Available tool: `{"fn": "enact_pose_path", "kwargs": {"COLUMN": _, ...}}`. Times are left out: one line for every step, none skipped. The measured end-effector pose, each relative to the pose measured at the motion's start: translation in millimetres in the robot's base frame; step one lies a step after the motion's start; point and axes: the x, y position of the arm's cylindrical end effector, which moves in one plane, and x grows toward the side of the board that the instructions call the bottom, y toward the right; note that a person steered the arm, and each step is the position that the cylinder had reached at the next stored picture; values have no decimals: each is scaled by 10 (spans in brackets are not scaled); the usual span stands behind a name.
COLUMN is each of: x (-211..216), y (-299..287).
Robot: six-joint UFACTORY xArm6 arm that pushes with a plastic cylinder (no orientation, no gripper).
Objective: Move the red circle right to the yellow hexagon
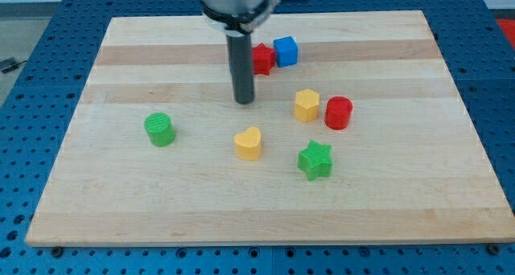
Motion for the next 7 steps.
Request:
{"fn": "enact_pose_path", "kwargs": {"x": 239, "y": 302}}
{"fn": "enact_pose_path", "kwargs": {"x": 524, "y": 393}}
{"fn": "enact_pose_path", "kwargs": {"x": 568, "y": 823}}
{"fn": "enact_pose_path", "kwargs": {"x": 628, "y": 1259}}
{"fn": "enact_pose_path", "kwargs": {"x": 657, "y": 1631}}
{"fn": "enact_pose_path", "kwargs": {"x": 654, "y": 1805}}
{"fn": "enact_pose_path", "kwargs": {"x": 649, "y": 1737}}
